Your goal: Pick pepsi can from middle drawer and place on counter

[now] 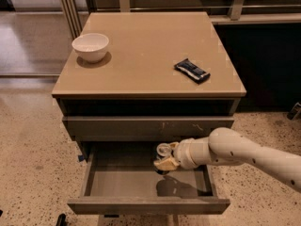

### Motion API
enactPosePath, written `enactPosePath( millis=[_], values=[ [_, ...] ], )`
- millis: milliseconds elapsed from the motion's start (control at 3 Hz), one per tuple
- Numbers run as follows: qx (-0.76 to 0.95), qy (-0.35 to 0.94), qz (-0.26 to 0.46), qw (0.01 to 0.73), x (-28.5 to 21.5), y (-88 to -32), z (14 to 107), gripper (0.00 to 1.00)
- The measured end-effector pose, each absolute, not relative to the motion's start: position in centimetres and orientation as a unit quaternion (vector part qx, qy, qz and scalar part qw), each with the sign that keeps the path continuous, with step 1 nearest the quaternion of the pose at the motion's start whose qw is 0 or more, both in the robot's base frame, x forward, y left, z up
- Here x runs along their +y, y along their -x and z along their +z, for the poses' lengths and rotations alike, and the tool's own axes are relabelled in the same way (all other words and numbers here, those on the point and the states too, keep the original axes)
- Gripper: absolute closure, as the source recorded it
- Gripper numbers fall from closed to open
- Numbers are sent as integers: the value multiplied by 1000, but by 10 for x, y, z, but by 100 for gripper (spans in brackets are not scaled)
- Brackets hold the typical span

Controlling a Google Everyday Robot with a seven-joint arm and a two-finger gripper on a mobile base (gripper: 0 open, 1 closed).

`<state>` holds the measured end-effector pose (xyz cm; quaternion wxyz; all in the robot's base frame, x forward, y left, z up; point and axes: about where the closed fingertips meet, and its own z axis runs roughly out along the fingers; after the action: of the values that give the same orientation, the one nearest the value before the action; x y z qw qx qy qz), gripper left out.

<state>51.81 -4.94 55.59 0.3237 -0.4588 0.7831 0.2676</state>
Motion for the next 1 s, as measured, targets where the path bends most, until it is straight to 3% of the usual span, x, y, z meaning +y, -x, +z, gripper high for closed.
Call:
enactPosePath(
  millis=[667,1000],
  values=[
    [775,442,298,340,-44,-517,742,100],
    [769,460,285,341,-40,-508,784,100]
  ],
)
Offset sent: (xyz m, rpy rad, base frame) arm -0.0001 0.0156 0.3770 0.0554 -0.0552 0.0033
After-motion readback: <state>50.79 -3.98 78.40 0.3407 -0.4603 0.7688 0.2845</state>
